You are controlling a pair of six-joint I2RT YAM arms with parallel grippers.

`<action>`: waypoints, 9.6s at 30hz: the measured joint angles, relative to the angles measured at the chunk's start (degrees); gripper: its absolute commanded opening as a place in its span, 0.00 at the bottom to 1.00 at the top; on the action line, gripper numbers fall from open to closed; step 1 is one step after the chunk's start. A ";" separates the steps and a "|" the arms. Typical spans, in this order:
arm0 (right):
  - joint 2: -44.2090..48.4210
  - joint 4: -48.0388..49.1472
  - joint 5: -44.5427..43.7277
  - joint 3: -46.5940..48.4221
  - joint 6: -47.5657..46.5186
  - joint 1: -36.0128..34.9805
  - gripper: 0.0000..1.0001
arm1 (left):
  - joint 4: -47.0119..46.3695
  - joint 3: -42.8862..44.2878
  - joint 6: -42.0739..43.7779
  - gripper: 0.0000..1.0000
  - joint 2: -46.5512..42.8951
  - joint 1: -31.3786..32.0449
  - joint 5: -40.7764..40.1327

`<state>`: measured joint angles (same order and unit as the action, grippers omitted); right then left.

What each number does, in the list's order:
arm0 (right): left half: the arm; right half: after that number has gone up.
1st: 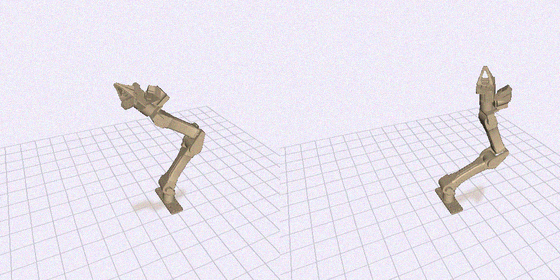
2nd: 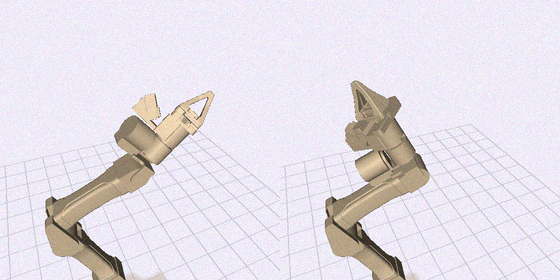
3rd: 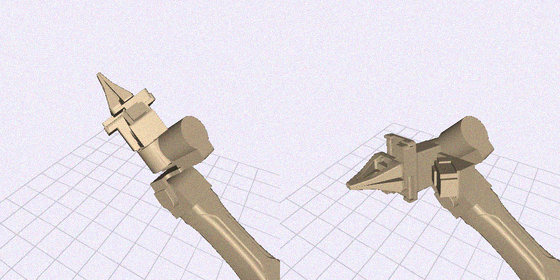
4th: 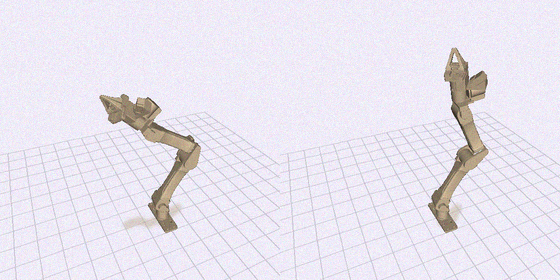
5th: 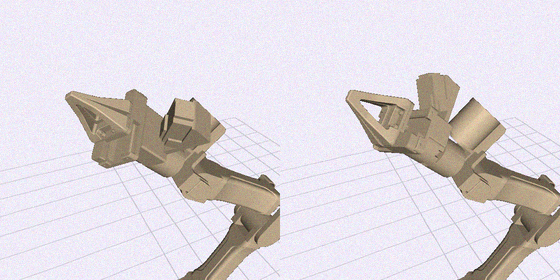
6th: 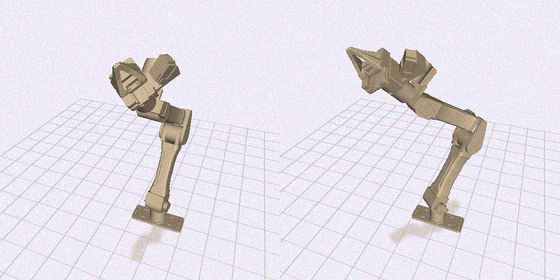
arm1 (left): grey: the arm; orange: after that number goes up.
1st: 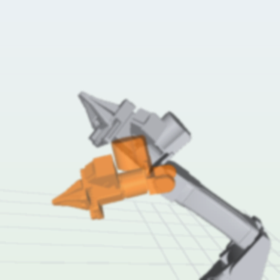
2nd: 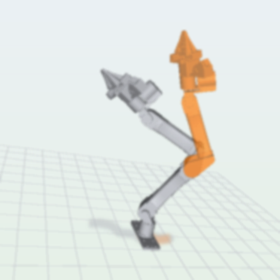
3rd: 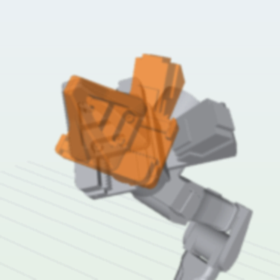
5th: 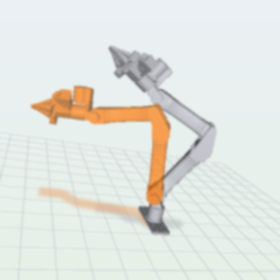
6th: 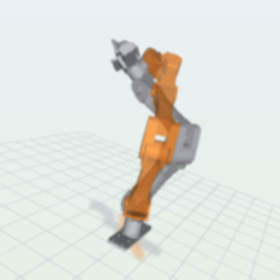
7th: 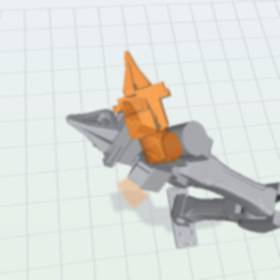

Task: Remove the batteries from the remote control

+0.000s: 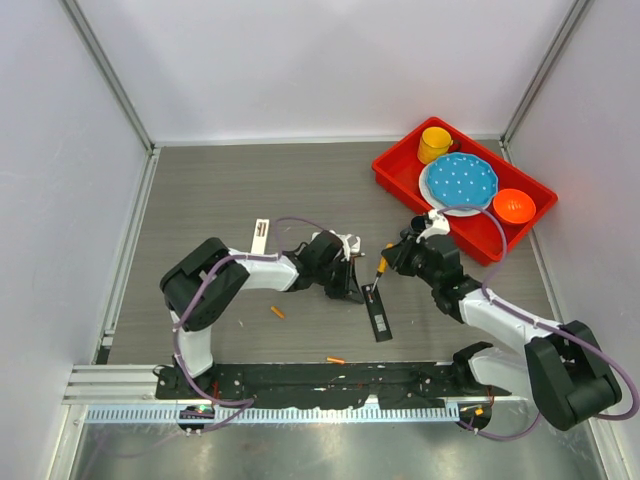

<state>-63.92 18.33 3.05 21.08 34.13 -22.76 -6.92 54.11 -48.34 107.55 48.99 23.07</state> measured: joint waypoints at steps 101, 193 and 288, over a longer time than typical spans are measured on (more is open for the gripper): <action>-0.39 -1.03 8.87 4.98 3.02 4.57 0.01 | 39.21 38.45 57.37 0.92 12.76 -14.88 -13.88; -2.08 -0.37 11.65 6.60 1.97 7.63 0.01 | 25.31 7.63 30.73 0.54 -5.18 5.84 -25.18; -11.82 13.16 -7.52 5.40 -7.02 -9.05 0.02 | -3.34 -8.90 30.64 0.38 -10.62 5.75 -20.04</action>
<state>-75.75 31.48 -4.47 26.48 27.11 -31.81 -10.26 45.21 -17.69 96.92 54.74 3.03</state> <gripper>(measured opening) 0.251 0.513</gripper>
